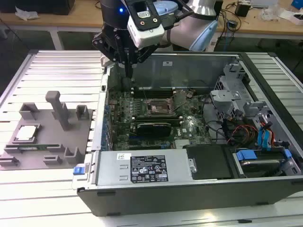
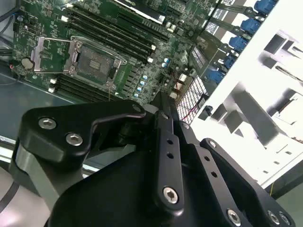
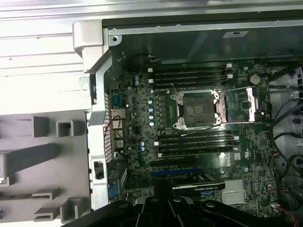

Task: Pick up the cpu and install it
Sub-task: 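Reach for the cpu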

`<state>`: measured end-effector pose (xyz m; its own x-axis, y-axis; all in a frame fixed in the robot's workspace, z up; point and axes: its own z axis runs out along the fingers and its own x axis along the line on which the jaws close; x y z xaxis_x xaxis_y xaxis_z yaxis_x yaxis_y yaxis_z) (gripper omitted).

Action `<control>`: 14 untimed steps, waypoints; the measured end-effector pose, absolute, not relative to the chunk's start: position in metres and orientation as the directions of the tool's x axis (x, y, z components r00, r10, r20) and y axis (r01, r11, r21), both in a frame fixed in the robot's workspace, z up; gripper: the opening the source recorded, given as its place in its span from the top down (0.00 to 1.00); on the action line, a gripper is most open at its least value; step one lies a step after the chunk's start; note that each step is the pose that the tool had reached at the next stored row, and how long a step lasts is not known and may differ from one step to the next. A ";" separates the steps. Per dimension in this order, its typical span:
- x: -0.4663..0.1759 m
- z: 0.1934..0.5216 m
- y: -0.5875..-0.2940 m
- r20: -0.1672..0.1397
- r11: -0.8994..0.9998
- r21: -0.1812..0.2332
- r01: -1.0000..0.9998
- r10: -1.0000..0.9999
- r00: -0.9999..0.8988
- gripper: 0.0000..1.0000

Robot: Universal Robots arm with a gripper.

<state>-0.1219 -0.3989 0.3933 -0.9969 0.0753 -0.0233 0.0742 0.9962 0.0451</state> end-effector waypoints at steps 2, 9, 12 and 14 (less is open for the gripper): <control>-0.122 0.393 -0.399 -0.023 0.996 0.045 0.074 0.075 -0.997 0.89; -0.123 0.393 -0.399 -0.023 0.996 0.045 0.074 0.075 -0.997 0.89; -0.125 0.393 -0.399 -0.023 0.996 0.045 0.074 0.075 -0.997 0.89; -0.129 0.393 -0.399 -0.023 0.996 0.045 0.074 0.075 -0.997 0.89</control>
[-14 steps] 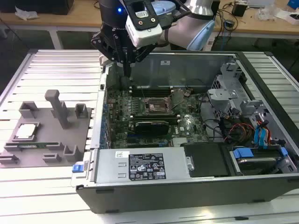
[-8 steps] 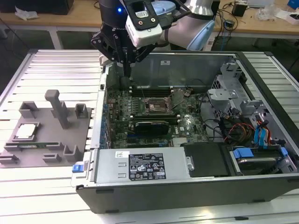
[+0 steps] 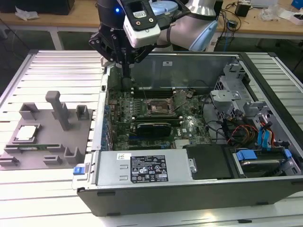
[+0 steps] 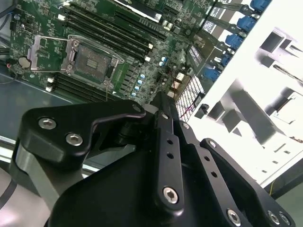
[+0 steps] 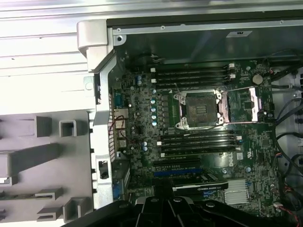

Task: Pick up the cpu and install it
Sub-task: 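Reach for the cpu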

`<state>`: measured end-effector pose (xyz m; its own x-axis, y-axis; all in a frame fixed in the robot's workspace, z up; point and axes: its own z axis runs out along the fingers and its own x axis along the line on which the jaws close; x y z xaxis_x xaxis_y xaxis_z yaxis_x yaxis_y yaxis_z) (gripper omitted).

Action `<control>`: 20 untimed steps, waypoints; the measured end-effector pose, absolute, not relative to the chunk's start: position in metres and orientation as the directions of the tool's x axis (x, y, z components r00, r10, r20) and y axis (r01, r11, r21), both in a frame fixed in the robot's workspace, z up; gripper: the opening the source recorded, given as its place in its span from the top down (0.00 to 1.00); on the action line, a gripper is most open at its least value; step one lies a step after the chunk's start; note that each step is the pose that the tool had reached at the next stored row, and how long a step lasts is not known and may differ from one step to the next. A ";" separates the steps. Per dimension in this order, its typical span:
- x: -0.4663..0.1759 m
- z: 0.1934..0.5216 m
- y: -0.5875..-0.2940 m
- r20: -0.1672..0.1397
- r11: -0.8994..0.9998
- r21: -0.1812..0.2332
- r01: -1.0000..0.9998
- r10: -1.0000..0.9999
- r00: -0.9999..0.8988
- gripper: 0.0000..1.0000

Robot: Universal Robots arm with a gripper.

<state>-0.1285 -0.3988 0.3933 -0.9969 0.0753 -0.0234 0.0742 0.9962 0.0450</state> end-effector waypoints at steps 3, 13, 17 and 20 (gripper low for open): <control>-0.134 0.393 -0.399 -0.024 0.996 0.045 0.074 0.075 -0.997 0.89; -0.147 0.393 -0.399 -0.024 0.996 0.045 0.074 0.075 -0.997 0.89; -0.154 0.393 -0.399 -0.025 0.996 0.045 0.074 0.075 -0.997 0.89; -0.158 0.393 -0.399 -0.025 0.996 0.045 0.074 0.075 -0.997 0.89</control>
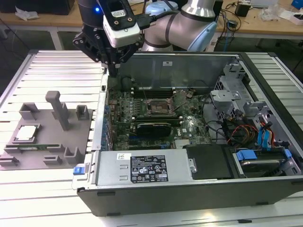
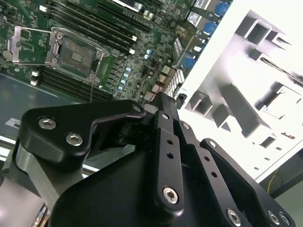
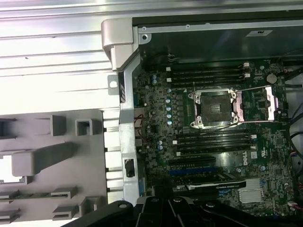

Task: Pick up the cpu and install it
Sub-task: 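Reach for the cpu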

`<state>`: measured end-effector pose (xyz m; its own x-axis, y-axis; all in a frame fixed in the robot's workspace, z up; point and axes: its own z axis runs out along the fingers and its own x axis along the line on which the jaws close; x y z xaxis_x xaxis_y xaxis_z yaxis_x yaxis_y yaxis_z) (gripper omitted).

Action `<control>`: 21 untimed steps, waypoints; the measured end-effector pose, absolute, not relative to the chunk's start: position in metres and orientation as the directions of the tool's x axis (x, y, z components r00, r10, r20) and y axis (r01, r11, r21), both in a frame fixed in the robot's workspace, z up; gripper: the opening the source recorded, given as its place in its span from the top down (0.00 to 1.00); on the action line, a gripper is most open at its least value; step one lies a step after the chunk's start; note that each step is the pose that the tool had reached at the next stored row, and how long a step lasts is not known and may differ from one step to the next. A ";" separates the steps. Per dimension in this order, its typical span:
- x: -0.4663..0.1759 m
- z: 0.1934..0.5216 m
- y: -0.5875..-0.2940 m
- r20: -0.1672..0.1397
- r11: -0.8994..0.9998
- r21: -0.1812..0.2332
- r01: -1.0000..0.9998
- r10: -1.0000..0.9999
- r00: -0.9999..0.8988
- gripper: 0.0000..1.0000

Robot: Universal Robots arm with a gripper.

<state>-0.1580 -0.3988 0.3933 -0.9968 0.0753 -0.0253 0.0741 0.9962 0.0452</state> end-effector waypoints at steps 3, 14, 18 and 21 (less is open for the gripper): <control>-0.162 0.393 -0.399 -0.026 0.996 0.045 0.074 0.075 -0.997 0.89; -0.175 0.393 -0.399 -0.026 0.996 0.045 0.074 0.075 -0.997 0.89; -0.180 0.393 -0.399 -0.026 0.996 0.045 0.074 0.075 -0.997 0.89; -0.185 0.393 -0.399 -0.026 0.996 0.045 0.074 0.075 -0.997 0.89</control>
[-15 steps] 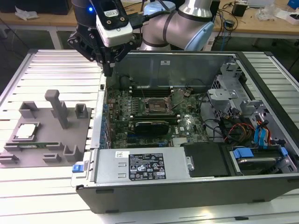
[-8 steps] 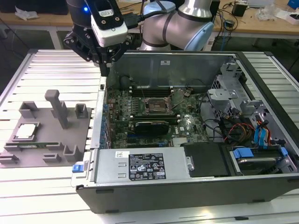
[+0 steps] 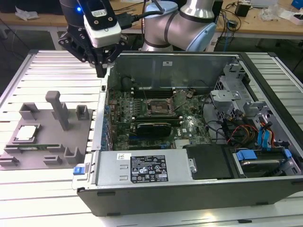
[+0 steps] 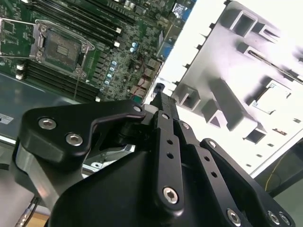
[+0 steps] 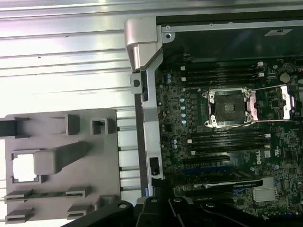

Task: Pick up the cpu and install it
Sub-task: 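Reach for the cpu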

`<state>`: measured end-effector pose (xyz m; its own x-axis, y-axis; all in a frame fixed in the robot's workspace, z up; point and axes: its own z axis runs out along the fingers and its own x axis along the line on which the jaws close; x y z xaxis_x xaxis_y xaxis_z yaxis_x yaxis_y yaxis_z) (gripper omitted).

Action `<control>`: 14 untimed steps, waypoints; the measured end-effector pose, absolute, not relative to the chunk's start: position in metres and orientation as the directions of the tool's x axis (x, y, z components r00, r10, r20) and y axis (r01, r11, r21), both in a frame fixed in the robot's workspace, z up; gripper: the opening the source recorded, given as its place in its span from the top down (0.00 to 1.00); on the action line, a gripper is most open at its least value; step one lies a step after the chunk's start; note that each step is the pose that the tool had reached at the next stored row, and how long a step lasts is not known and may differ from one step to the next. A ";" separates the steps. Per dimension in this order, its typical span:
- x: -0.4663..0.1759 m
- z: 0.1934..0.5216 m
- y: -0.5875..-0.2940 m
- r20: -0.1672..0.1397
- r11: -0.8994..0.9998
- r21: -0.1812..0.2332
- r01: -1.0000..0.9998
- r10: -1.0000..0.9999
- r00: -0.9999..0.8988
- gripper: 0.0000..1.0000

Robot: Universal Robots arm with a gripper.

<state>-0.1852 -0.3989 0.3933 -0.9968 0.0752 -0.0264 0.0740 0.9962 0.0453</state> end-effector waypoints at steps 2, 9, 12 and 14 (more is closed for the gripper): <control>-0.189 0.393 -0.399 -0.027 0.996 0.045 0.074 0.075 -0.997 0.89; -0.207 0.393 -0.399 -0.028 0.996 0.045 0.074 0.075 -0.997 0.89; -0.213 0.393 -0.399 -0.028 0.996 0.045 0.074 0.075 -0.997 0.89; -0.217 0.393 -0.399 -0.028 0.996 0.045 0.074 0.075 -0.997 0.89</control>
<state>-0.2167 -0.3988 0.3933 -0.9968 0.0753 -0.0283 0.0740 0.9962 0.0455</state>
